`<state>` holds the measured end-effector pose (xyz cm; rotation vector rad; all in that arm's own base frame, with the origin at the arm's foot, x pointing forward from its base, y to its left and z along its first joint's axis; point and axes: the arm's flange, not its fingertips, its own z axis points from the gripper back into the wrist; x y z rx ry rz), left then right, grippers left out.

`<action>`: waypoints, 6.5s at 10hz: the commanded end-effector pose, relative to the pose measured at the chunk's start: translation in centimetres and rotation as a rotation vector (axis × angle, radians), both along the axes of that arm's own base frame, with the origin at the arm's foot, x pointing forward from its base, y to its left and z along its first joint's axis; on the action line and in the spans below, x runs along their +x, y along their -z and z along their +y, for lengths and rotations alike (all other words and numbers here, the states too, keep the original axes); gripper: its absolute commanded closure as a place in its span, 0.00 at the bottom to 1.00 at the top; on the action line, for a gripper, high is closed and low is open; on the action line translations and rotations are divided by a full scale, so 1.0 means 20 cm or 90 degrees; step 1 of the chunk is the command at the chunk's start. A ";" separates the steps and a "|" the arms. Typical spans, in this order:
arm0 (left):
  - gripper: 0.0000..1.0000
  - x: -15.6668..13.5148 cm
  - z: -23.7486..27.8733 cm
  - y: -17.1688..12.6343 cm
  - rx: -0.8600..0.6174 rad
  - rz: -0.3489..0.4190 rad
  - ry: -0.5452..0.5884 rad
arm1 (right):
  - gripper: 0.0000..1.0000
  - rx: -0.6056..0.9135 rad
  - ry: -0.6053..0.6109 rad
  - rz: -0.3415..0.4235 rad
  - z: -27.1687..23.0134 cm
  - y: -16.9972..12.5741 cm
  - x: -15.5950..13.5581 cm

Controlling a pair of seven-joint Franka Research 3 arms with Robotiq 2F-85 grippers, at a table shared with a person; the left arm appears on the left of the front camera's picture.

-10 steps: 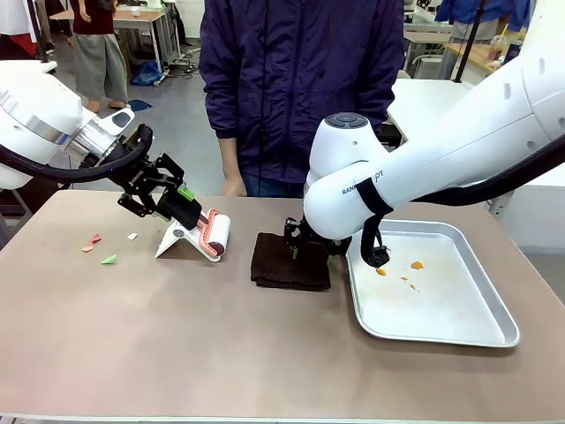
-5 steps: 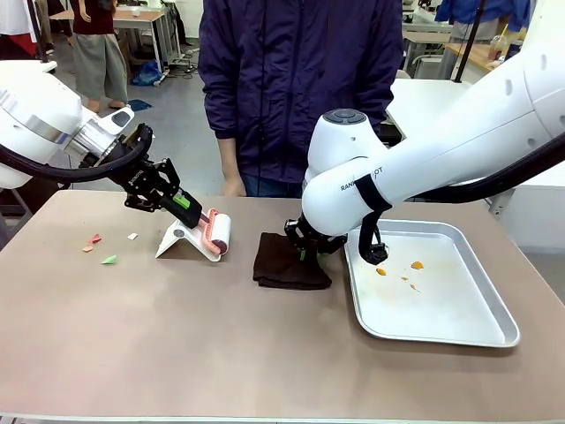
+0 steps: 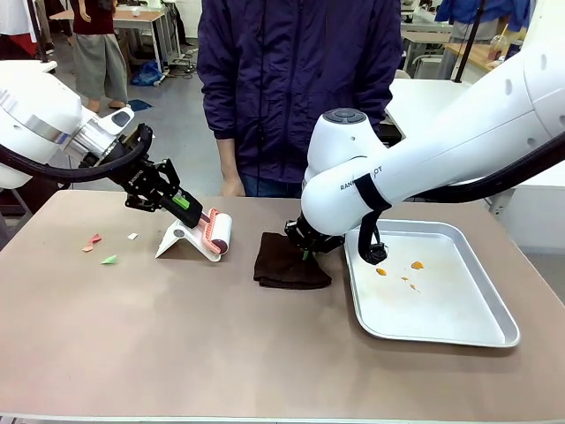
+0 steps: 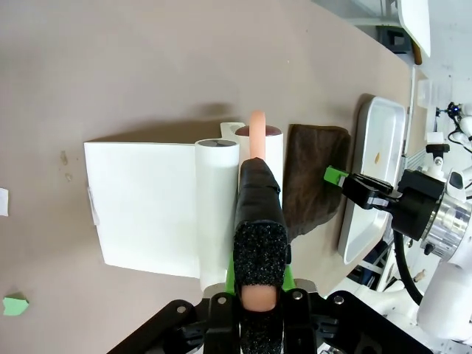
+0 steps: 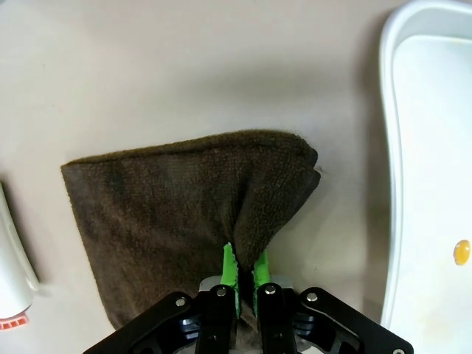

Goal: Clean the surface of the table.
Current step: Hold the Lint Roller with your left hand and the towel with your right hand, then if a person points to the right, clean the right side of the table with your right hand, and if they point to the left, clean the left side with your left hand.

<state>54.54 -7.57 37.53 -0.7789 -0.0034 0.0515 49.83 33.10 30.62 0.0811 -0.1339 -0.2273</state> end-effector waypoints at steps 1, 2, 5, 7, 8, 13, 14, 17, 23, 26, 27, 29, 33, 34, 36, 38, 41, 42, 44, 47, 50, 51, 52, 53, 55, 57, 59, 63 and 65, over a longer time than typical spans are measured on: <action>1.00 -0.04 0.01 -0.02 0.000 -0.015 0.007 | 1.00 0.004 -0.011 0.020 -0.01 0.06 0.01; 1.00 -0.04 0.01 -0.02 0.000 -0.016 0.007 | 1.00 0.006 -0.010 0.018 0.00 0.07 0.01; 1.00 -0.05 0.02 -0.05 -0.011 -0.036 0.000 | 1.00 0.140 -0.039 0.034 -0.13 -0.02 0.00; 1.00 -0.10 0.06 -0.12 -0.053 -0.069 0.006 | 1.00 0.299 -0.049 0.019 -0.35 -0.17 -0.03; 1.00 -0.15 0.09 -0.16 -0.084 -0.093 0.010 | 1.00 0.399 -0.076 0.034 -0.45 -0.23 -0.06; 0.98 -0.56 0.28 -0.41 -0.241 -0.130 0.076 | 1.00 0.822 -0.196 0.023 -0.91 -0.36 -0.22; 0.98 -0.64 0.35 -0.46 -0.268 -0.156 0.086 | 1.00 0.892 -0.265 0.018 -1.01 -0.40 -0.28; 0.98 -0.81 0.80 -0.50 -0.407 -0.110 0.189 | 1.00 0.952 -0.291 -0.030 -1.41 -0.48 -0.52; 0.98 -1.11 1.58 -0.33 -0.473 -0.108 0.093 | 1.00 1.000 -0.145 -0.112 -2.30 -0.44 -0.79; 0.98 -1.31 1.86 -0.12 -0.535 -0.105 -0.061 | 1.00 1.053 -0.103 -0.154 -2.54 -0.29 -0.84; 0.98 -1.34 1.85 -0.10 -0.506 -0.106 -0.070 | 1.00 1.041 -0.074 -0.176 -2.57 -0.28 -0.86; 0.98 -1.33 1.75 -0.01 -0.502 -0.082 -0.064 | 1.00 0.968 -0.045 -0.204 -2.51 -0.28 -0.85; 0.98 -1.33 1.75 -0.01 -0.502 -0.082 -0.064 | 1.00 1.027 -0.050 -0.151 -2.57 -0.24 -0.87; 0.98 -1.33 1.75 -0.01 -0.502 -0.082 -0.064 | 1.00 1.027 -0.050 -0.151 -2.57 -0.24 -0.87; 0.98 -1.33 1.75 -0.01 -0.502 -0.082 -0.064 | 1.00 1.027 -0.050 -0.151 -2.57 -0.24 -0.87; 0.98 -1.33 1.75 -0.01 -0.502 -0.082 -0.064 | 1.00 1.027 -0.050 -0.151 -2.57 -0.24 -0.87; 0.98 -1.33 1.75 -0.01 -0.502 -0.082 -0.064 | 1.00 1.027 -0.050 -0.151 -2.57 -0.24 -0.87; 0.98 -1.33 1.75 -0.01 -0.502 -0.082 -0.064 | 1.00 1.027 -0.050 -0.151 -2.57 -0.24 -0.87; 0.98 -1.33 1.75 -0.01 -0.502 -0.082 -0.064 | 1.00 1.027 -0.050 -0.151 -2.57 -0.24 -0.87; 0.98 -1.33 1.75 -0.01 -0.502 -0.082 -0.064 | 1.00 1.027 -0.050 -0.151 -2.57 -0.24 -0.87; 0.98 -1.33 1.75 -0.01 -0.502 -0.082 -0.064 | 1.00 1.027 -0.050 -0.151 -2.57 -0.24 -0.87; 0.98 -1.33 1.75 -0.01 -0.502 -0.082 -0.064 | 1.00 1.027 -0.050 -0.151 -2.57 -0.24 -0.87; 0.98 -1.33 1.75 -0.01 -0.502 -0.082 -0.064 | 1.00 1.027 -0.050 -0.151 -2.57 -0.24 -0.87; 0.98 -1.33 1.75 -0.01 -0.502 -0.082 -0.064 | 1.00 1.027 -0.050 -0.151 -2.57 -0.24 -0.87; 0.98 -1.33 1.75 -0.01 -0.502 -0.082 -0.064 | 1.00 1.027 -0.050 -0.151 -2.57 -0.24 -0.87; 0.98 -1.33 1.75 -0.01 -0.502 -0.082 -0.064 | 0.91 0.974 -0.022 -0.172 -2.52 -0.24 -0.81; 0.98 -1.33 1.75 -0.01 -0.502 -0.082 -0.064 | 0.91 0.869 -0.030 -0.123 -2.33 -0.29 -0.67; 0.98 -1.33 1.75 -0.01 -0.502 -0.082 -0.064 | 0.91 0.649 -0.044 -0.079 -1.99 -0.35 -0.49; 0.98 -1.33 1.75 -0.01 -0.502 -0.082 -0.064 | 0.91 0.534 -0.076 -0.098 -1.92 -0.34 -0.45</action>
